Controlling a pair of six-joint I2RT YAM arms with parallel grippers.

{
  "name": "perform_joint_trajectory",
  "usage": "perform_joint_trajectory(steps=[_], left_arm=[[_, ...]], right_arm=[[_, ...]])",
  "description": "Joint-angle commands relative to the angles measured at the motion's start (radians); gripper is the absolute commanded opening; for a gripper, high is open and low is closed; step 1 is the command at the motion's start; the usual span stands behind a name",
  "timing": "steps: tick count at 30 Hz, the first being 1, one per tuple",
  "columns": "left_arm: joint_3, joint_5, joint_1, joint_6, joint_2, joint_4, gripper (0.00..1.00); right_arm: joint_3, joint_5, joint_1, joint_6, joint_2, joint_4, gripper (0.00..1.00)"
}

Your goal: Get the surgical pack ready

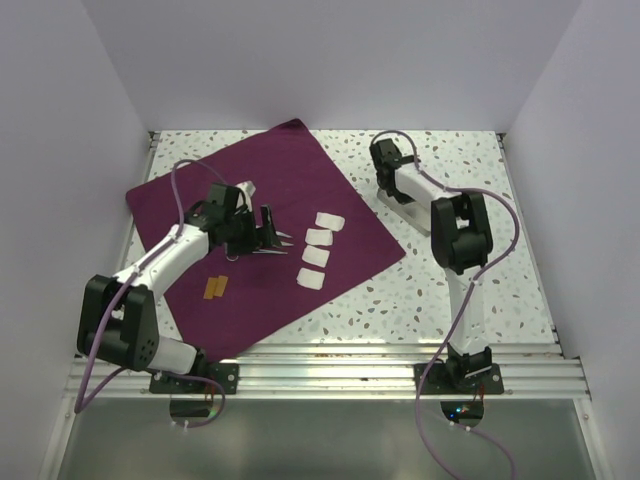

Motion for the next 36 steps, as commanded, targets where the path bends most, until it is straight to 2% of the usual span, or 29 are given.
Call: perform_joint_trajectory(steps=[1,10,13,16,17,20,22,24,26,28,30,34,36], left_arm=[[0.007,-0.02,0.008,0.015,-0.039,-0.006,0.91],[0.079,0.001,0.026,-0.073,0.045,-0.075,0.97],[0.099,0.015,0.035,-0.113,0.071,-0.092,0.97],[0.099,0.033,0.049,-0.16,0.078,-0.091,0.97],[0.098,0.041,0.051,-0.173,0.079,-0.097,0.97],[0.091,0.053,0.055,-0.219,0.09,-0.101,0.95],[0.079,0.053,0.055,-0.26,0.094,-0.107,0.93],[0.072,0.044,0.057,-0.307,0.097,-0.112,0.9],[0.067,0.033,0.059,-0.341,0.104,-0.115,0.88],[0.072,0.014,0.06,-0.395,0.116,-0.123,0.86],[0.084,-0.019,0.063,-0.458,0.125,-0.149,0.82],[0.117,-0.089,0.066,-0.556,0.166,-0.201,0.81],[0.157,-0.141,0.066,-0.608,0.197,-0.242,0.76]], right_arm=[[-0.001,-0.011,0.001,0.003,-0.041,0.028,0.0],[0.022,-0.136,0.002,0.031,-0.014,-0.02,0.08],[0.051,-0.153,0.002,0.055,0.0,-0.05,0.14],[0.07,-0.167,0.002,0.08,0.006,-0.073,0.29],[0.073,-0.172,0.002,0.089,0.005,-0.08,0.39],[0.097,-0.189,0.002,0.136,-0.014,-0.116,0.46],[0.111,-0.183,0.002,0.166,-0.044,-0.129,0.55],[0.16,-0.16,0.002,0.219,-0.053,-0.18,0.56],[0.284,-0.184,0.004,0.311,-0.063,-0.328,0.54],[0.346,-0.337,0.014,0.431,-0.09,-0.438,0.53],[0.316,-0.463,0.042,0.486,-0.182,-0.448,0.53],[0.146,-0.495,0.183,0.489,-0.349,-0.414,0.53],[0.082,-0.503,0.217,0.505,-0.433,-0.414,0.53]])
